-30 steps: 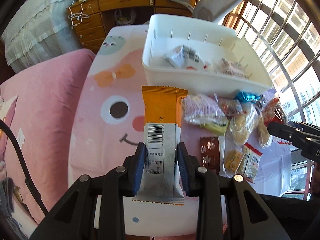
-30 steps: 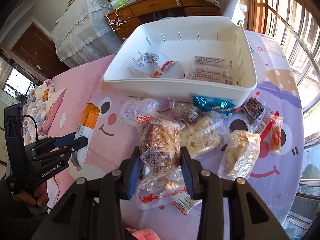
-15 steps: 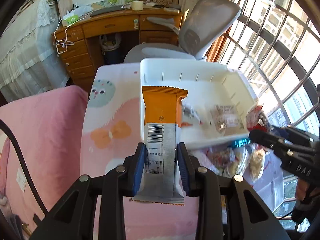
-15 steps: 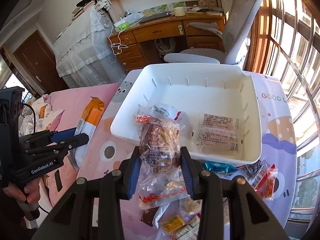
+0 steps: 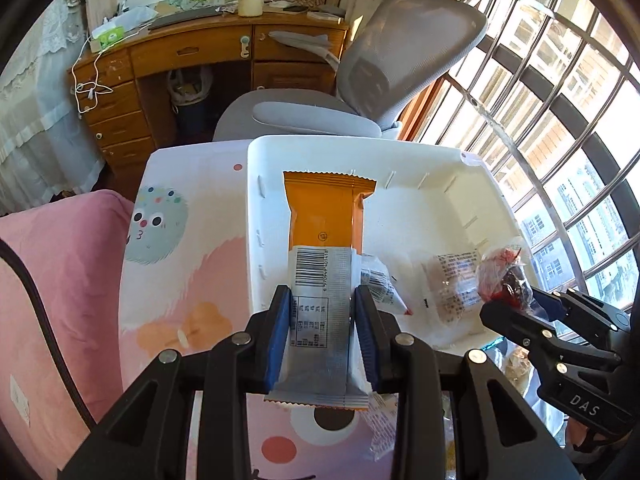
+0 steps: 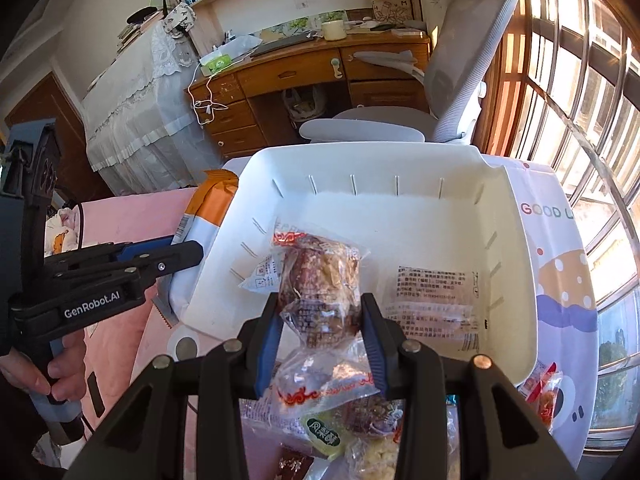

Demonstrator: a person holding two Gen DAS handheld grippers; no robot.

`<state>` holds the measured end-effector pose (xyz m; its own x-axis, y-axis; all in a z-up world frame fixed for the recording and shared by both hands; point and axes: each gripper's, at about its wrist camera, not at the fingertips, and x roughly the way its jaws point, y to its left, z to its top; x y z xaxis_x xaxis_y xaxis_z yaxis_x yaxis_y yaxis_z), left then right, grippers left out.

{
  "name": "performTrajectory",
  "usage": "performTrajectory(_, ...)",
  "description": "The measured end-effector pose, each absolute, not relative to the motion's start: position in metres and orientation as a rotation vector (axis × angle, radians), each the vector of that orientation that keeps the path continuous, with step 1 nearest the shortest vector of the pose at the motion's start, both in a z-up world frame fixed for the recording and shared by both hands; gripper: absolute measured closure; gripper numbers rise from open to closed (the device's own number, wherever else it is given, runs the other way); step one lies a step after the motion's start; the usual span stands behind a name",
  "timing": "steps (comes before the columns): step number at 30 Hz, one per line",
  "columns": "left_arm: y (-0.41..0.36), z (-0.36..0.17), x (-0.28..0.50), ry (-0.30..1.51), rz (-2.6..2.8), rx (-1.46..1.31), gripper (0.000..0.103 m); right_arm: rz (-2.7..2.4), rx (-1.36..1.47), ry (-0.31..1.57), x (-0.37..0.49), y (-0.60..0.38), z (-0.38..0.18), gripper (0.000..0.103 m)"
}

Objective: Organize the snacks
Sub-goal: 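Lower both held snacks into the white basket and open both grippers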

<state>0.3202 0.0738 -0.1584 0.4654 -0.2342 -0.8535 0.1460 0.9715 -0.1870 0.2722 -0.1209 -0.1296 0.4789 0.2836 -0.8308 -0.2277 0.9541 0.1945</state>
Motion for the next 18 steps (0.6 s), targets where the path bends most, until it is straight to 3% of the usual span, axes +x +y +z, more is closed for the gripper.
performTrajectory(4,0.077,-0.166,0.328,1.064,-0.223,-0.119,0.071,0.27,0.079,1.04,0.278,-0.121,-0.137,0.063)
performTrajectory(6,0.08,-0.17,0.33,1.083,-0.217,-0.128,0.067,0.255,0.11,1.058,0.281,-0.123,-0.14,0.058)
performTrajectory(8,0.082,-0.172,0.33,1.103,-0.212,-0.129,0.057,0.235,0.139,1.06,0.28,-0.126,-0.141,0.049)
performTrajectory(13,0.087,-0.168,0.324,1.1,-0.204,-0.128,0.045,0.207,0.151,1.047,0.273,-0.131,-0.136,0.048)
performTrajectory(18,0.086,-0.158,0.312,1.091,-0.212,-0.108,0.043,0.197,0.152,1.035,0.261,-0.135,-0.129,0.048)
